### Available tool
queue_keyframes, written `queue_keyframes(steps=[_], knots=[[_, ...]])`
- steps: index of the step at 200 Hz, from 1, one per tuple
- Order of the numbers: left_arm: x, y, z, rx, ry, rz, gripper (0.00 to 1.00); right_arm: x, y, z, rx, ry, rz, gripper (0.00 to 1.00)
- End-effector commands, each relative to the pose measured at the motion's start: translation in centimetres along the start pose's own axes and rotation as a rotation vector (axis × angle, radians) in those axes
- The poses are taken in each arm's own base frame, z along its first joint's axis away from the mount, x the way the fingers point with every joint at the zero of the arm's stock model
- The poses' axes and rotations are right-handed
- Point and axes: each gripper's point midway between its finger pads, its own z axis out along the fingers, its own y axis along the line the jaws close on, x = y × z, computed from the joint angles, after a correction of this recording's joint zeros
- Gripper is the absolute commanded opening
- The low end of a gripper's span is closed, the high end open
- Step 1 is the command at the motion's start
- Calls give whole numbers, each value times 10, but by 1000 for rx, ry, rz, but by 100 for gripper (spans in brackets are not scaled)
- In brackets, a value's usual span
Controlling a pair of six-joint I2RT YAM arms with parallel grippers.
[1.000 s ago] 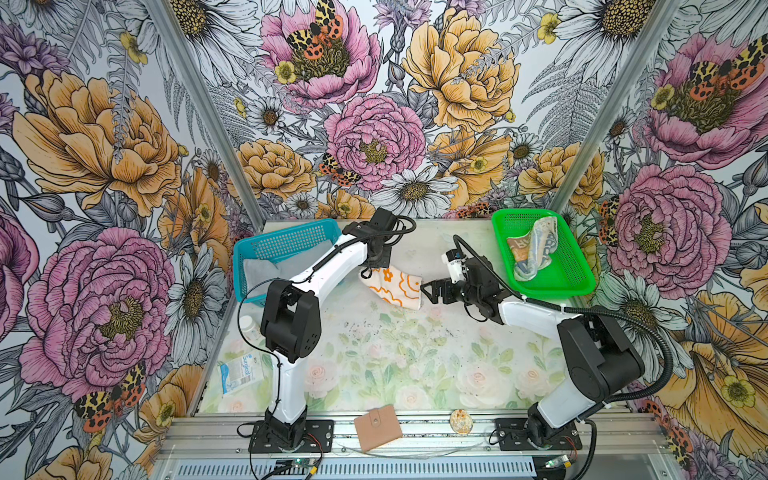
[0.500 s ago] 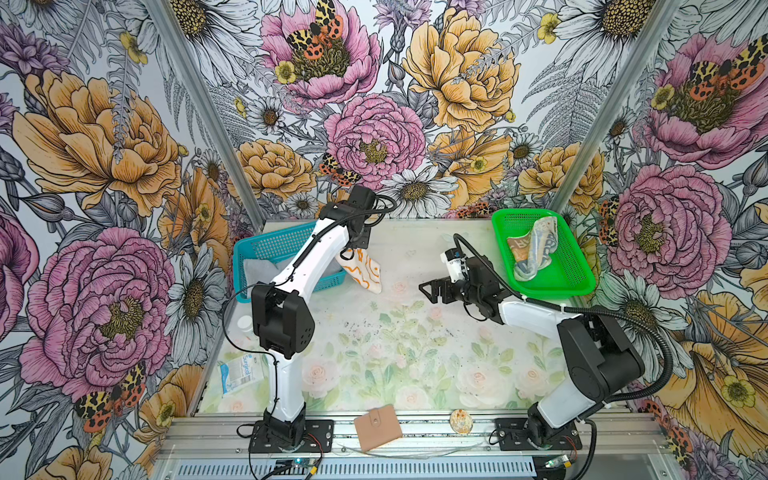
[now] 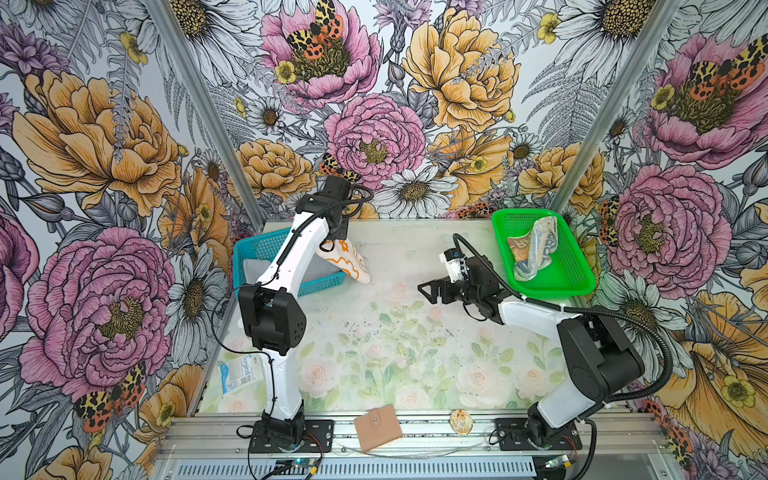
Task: Fold and stack the towels
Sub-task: 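Lift the folded towel with the left gripper and carry it over the teal basket, then lower the towel onto the grey towel in the teal basket and open the left gripper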
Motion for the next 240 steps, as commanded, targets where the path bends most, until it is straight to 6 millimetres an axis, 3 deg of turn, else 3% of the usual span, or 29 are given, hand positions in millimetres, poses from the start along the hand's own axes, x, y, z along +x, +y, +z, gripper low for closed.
queue_keyframes(steps=[1, 57, 79, 124, 161, 180, 207, 240], knots=[[-20, 32, -29, -29, -85, -52, 0, -5, 5, 6, -25, -14, -19, 99], [-21, 78, -34, -56, -97, -139, 0, -4, 5, 7, -25, -7, -18, 100], [-13, 94, -26, -60, -69, -174, 0, -3, 5, 9, -26, -2, -17, 100], [7, 111, 4, -62, -30, -231, 0, -3, 6, 8, -28, -4, -21, 100], [35, 120, 56, -62, 85, -260, 0, -3, 7, 8, -28, -3, -23, 100], [49, 130, 70, -82, 125, -286, 0, -3, 7, 7, -25, -4, -26, 99], [47, 137, 64, -90, 108, -305, 0, -4, 8, 7, -29, -5, -27, 99], [25, 116, 41, -52, 38, -277, 0, -3, 7, 8, -27, -1, -25, 100]])
